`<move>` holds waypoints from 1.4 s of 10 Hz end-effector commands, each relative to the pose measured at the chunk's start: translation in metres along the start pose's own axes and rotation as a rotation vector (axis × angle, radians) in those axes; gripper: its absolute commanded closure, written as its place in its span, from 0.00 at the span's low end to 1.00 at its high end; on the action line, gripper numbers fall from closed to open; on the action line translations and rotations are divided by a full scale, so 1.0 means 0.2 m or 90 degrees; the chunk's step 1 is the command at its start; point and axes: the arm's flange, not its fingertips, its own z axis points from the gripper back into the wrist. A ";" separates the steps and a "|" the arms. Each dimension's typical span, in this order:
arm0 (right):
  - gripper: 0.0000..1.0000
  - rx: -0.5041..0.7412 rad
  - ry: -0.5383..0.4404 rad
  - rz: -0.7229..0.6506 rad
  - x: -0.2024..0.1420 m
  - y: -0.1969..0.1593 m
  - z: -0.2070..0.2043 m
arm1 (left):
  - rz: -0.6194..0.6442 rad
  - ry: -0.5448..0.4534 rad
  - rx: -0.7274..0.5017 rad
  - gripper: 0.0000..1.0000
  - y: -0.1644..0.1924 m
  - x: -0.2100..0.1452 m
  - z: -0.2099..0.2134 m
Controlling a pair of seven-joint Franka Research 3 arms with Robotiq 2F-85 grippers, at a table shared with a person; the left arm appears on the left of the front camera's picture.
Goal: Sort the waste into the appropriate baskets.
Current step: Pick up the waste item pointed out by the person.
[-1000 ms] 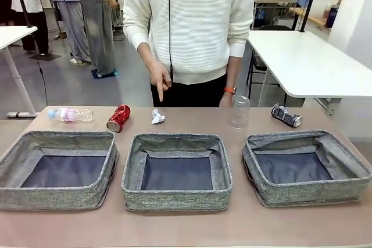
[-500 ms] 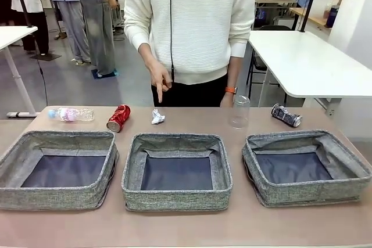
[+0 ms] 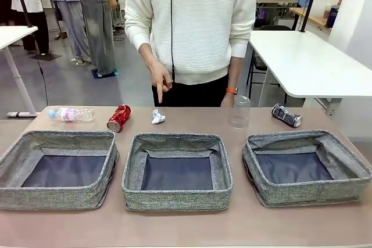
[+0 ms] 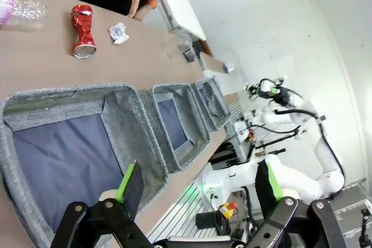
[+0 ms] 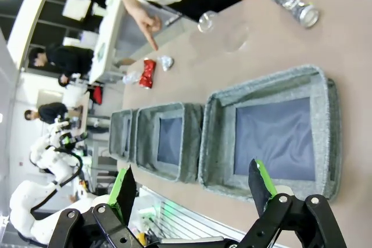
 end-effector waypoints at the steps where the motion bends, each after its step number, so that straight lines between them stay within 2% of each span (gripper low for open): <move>1: 0.00 0.012 -0.007 0.015 0.02 0.00 0.00 | -0.034 0.141 0.101 0.00 -0.24 0.22 -0.48; 2: 0.00 0.012 -0.007 0.015 0.02 0.00 0.00 | -0.057 0.273 0.199 0.00 -0.38 0.37 -0.86; 3: 0.00 0.012 -0.007 0.015 0.02 0.00 0.00 | -0.067 0.367 0.329 0.00 -0.48 0.52 -1.30; 4: 0.00 0.012 -0.007 0.015 0.02 0.00 0.00 | -0.059 0.378 0.475 0.00 -0.52 0.58 -1.65; 5: 0.00 0.012 -0.007 0.015 0.02 0.00 0.00 | -0.067 0.381 0.565 0.00 -0.53 0.60 -1.92; 6: 0.00 0.012 -0.007 0.015 0.02 0.00 0.00 | -0.066 0.381 0.641 0.00 -0.52 0.59 -2.08; 7: 0.00 0.012 -0.007 0.015 0.02 0.00 0.00 | -0.098 0.257 0.336 0.00 -0.67 0.34 -1.66; 10: 0.00 0.012 -0.007 0.015 0.02 0.00 0.00 | -0.098 0.257 0.336 0.00 -0.67 0.34 -1.66; 11: 0.00 0.012 -0.007 0.015 0.02 0.00 0.00 | -0.093 0.258 0.363 0.00 -0.65 0.41 -1.84; 12: 0.00 0.012 -0.007 0.015 0.02 0.00 0.00 | -0.093 0.253 0.566 0.00 -0.69 0.37 -1.95; 13: 0.00 0.012 -0.007 0.015 0.02 0.00 0.00 | -0.084 0.272 0.653 0.00 -0.64 0.46 -2.05; 14: 0.00 0.012 -0.007 0.015 0.02 0.00 0.00 | -0.059 0.317 0.689 0.00 -0.53 0.57 -2.15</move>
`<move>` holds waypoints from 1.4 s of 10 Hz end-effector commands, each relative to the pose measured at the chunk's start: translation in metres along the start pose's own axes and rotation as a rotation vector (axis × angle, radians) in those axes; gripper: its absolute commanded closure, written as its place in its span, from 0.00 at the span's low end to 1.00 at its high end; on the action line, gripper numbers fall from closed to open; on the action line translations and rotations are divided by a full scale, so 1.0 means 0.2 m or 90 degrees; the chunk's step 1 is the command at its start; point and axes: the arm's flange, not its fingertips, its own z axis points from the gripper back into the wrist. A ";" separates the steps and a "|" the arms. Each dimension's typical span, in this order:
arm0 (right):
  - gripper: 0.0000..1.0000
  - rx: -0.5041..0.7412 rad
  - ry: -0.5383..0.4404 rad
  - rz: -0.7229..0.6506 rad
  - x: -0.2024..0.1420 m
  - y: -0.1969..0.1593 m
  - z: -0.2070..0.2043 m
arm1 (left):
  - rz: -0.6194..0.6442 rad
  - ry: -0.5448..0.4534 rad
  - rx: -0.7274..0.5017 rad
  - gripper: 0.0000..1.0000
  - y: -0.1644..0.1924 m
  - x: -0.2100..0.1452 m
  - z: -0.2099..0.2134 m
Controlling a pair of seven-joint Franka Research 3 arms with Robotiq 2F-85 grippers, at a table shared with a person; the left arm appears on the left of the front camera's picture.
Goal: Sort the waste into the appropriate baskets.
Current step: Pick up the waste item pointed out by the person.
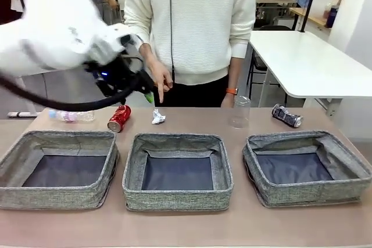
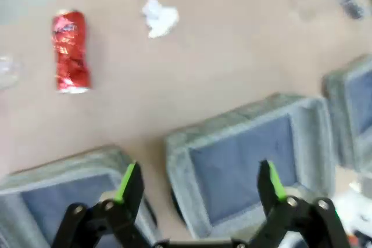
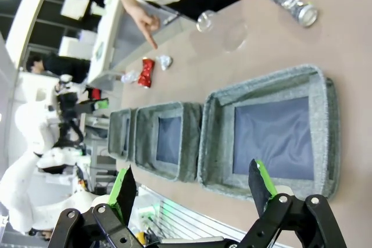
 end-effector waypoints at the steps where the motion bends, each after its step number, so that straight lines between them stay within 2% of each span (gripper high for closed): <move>1: 0.00 0.016 -0.011 0.016 0.01 0.00 0.00 | 0.061 0.140 0.118 0.00 0.05 0.37 -0.21; 3: 0.00 0.016 -0.011 0.016 0.01 0.00 0.00 | 0.038 0.174 0.086 0.00 0.10 0.49 -0.44; 5: 0.00 0.016 -0.011 0.016 0.01 0.00 0.00 | -0.006 0.081 0.062 0.00 0.12 0.54 -0.55; 6: 0.00 0.016 -0.011 0.016 0.01 0.00 0.00 | -0.025 0.068 0.055 0.00 0.13 0.55 -0.58; 8: 0.00 0.016 -0.011 0.016 0.01 0.00 0.00 | -0.023 0.100 0.063 0.00 0.17 0.61 -0.74; 10: 0.00 0.016 -0.011 0.016 0.01 0.00 0.00 | -0.013 0.057 0.059 0.00 0.15 0.62 -0.92; 11: 0.00 0.016 -0.011 0.016 0.01 0.00 0.00 | -0.009 0.056 0.060 0.00 0.14 0.62 -0.99; 14: 0.00 0.016 -0.011 0.016 0.01 0.00 0.00 | 0.015 0.038 0.051 0.00 0.17 0.62 -1.08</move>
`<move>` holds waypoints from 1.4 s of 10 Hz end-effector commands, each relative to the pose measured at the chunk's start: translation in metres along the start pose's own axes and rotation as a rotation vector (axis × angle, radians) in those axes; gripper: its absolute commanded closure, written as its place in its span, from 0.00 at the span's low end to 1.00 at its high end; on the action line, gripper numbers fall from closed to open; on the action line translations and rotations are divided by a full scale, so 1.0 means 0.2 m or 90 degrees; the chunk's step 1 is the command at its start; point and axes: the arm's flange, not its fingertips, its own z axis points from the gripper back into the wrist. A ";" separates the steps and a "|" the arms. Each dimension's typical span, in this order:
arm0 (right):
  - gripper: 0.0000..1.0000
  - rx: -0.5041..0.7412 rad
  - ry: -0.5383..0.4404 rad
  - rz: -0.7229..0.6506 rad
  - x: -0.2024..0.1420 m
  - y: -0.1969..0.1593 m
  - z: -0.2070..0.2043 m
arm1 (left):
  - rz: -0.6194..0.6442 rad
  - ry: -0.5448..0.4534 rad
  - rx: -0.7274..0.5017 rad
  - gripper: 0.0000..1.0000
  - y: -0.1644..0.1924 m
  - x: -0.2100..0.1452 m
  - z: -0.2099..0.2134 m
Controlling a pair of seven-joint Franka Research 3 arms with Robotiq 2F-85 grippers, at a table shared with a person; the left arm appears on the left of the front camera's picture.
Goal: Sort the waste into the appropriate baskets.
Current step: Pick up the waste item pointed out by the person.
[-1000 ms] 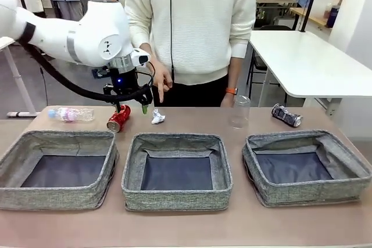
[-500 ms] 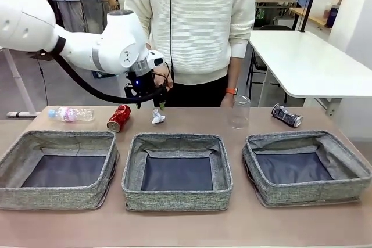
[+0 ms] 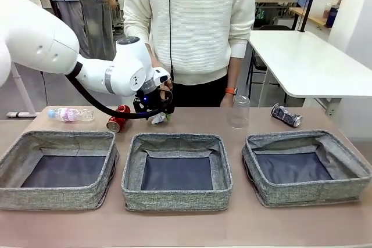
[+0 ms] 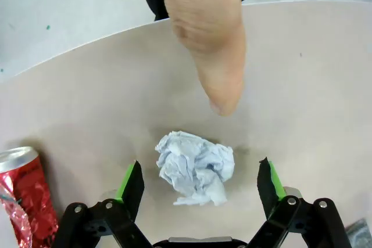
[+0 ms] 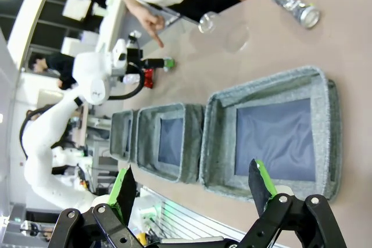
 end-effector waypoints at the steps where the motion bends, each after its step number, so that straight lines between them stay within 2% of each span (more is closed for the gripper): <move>1: 0.00 0.011 -0.007 0.017 0.01 0.00 -0.01 | 0.021 -0.009 -0.001 0.00 0.02 0.02 0.02; 3: 0.00 0.011 -0.007 0.017 0.01 0.00 -0.01 | 0.033 -0.006 -0.011 0.00 0.03 0.01 0.03; 4: 0.00 0.011 -0.007 0.017 0.01 0.00 -0.01 | 0.029 -0.007 -0.001 0.18 0.03 0.01 0.03; 5: 0.00 0.011 -0.007 0.017 0.01 0.00 -0.01 | 0.027 -0.008 -0.002 0.56 0.04 0.01 0.02; 7: 0.00 0.011 -0.007 0.017 0.01 0.00 -0.01 | 0.028 -0.007 0.016 1.00 0.05 0.01 0.03; 9: 0.00 0.011 -0.007 0.017 0.01 0.00 -0.01 | 0.032 -0.013 0.015 1.00 0.05 0.00 0.04; 10: 0.00 0.011 -0.007 0.017 0.01 0.00 -0.01 | 0.033 -0.017 0.009 0.96 0.04 0.01 0.04; 11: 0.00 0.011 -0.007 0.017 0.01 0.00 -0.01 | 0.033 -0.017 0.008 1.00 0.04 0.00 0.04; 14: 0.00 0.011 -0.007 0.017 0.01 0.00 -0.01 | 0.044 -0.016 0.014 1.00 0.04 0.00 0.05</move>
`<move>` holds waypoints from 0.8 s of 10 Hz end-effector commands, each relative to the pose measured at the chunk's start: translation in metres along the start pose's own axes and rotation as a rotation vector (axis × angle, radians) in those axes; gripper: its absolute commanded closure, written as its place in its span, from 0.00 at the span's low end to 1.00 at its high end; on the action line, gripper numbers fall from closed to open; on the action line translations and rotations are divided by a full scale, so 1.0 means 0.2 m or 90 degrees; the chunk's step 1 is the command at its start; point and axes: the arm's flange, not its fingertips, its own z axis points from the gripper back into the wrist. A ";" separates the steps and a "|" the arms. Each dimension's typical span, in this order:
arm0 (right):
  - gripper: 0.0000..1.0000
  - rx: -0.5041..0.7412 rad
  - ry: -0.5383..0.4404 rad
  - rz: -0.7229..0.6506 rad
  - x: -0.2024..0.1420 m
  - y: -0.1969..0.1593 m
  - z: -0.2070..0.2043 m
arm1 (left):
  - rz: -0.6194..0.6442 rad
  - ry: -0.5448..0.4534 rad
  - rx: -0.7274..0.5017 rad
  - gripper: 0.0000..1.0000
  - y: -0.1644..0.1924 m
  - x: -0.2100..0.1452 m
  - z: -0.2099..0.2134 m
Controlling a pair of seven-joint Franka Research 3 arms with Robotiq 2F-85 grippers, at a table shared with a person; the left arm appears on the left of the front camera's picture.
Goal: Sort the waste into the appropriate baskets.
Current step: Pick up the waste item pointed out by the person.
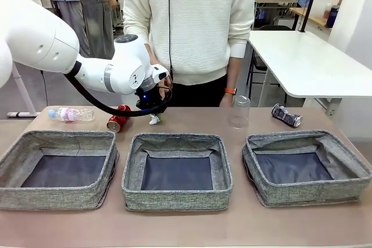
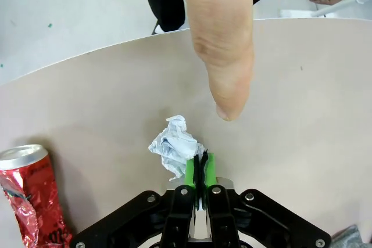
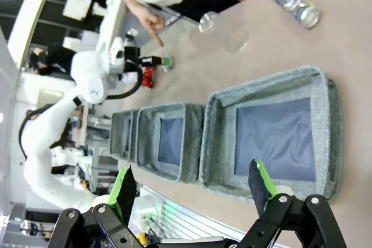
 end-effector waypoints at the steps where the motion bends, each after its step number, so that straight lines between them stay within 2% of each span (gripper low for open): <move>1: 0.00 0.010 -0.008 0.016 0.01 0.00 -0.01 | 0.022 -0.003 0.015 1.00 0.03 -0.02 0.01; 4: 0.00 0.010 -0.008 0.016 0.01 0.00 -0.01 | 0.066 0.010 0.019 1.00 0.06 -0.03 0.10; 5: 0.00 0.010 -0.008 0.016 0.01 0.00 -0.01 | 0.076 0.042 0.014 1.00 0.05 -0.09 0.27; 6: 0.00 0.010 -0.008 0.016 0.01 0.00 -0.01 | 0.086 0.077 0.027 1.00 0.04 -0.21 0.51; 7: 0.00 0.010 -0.008 0.016 0.01 0.00 -0.01 | 0.094 0.122 0.007 1.00 0.02 -0.34 0.75; 8: 0.00 0.010 -0.008 0.016 0.01 0.00 -0.01 | 0.054 0.210 -0.024 1.00 -0.03 -0.54 0.97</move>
